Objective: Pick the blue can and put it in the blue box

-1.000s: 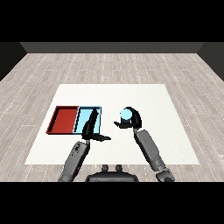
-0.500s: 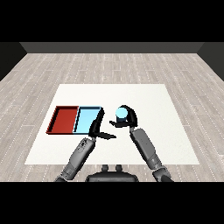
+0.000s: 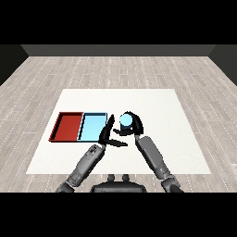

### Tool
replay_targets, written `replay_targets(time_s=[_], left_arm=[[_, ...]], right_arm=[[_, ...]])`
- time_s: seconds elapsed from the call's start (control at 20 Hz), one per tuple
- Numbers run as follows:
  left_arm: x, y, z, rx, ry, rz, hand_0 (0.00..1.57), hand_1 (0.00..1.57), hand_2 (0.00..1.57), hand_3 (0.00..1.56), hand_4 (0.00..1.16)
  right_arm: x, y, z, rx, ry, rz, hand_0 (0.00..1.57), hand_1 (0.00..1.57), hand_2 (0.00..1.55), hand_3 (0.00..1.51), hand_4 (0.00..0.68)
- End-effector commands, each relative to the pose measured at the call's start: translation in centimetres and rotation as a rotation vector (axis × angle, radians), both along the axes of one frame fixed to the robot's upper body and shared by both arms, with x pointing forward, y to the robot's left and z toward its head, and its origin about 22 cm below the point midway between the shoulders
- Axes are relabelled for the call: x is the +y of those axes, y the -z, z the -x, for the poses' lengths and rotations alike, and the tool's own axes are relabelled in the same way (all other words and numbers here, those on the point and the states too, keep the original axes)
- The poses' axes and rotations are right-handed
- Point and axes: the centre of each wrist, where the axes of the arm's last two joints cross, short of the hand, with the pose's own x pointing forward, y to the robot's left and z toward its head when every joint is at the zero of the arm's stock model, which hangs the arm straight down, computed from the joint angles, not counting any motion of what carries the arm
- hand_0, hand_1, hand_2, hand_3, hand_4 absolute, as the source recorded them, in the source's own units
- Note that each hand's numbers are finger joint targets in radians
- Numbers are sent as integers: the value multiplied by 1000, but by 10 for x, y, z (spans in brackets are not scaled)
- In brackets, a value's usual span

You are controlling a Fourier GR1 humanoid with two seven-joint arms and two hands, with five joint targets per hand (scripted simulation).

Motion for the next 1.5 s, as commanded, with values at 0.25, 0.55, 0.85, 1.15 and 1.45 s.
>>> replay_targets(time_s=[0.25,0.55,0.85,1.15,1.45], left_arm=[[-7,13,-11,28,-9,28,0,0,0,0,0],[-18,26,-7,44,1,-20,0,0,0,0,0],[-15,16,-8,48,-9,-33,0,0,0,0,0],[-21,4,-13,40,-7,-45,0,0,0,0,0],[-31,14,-12,26,20,-24,0,0,0,0,0]], right_arm=[[6,-3,2,2,-33,-15,1434,1434,1462,1374,551],[19,-2,12,-13,-41,-7,1420,1420,1457,1363,559],[16,14,9,-16,-50,-20,1428,1428,1463,1381,552],[20,4,12,-26,-61,-32,1421,1421,1457,1370,541],[31,2,23,-3,-86,-11,1465,1465,1466,1372,529]])
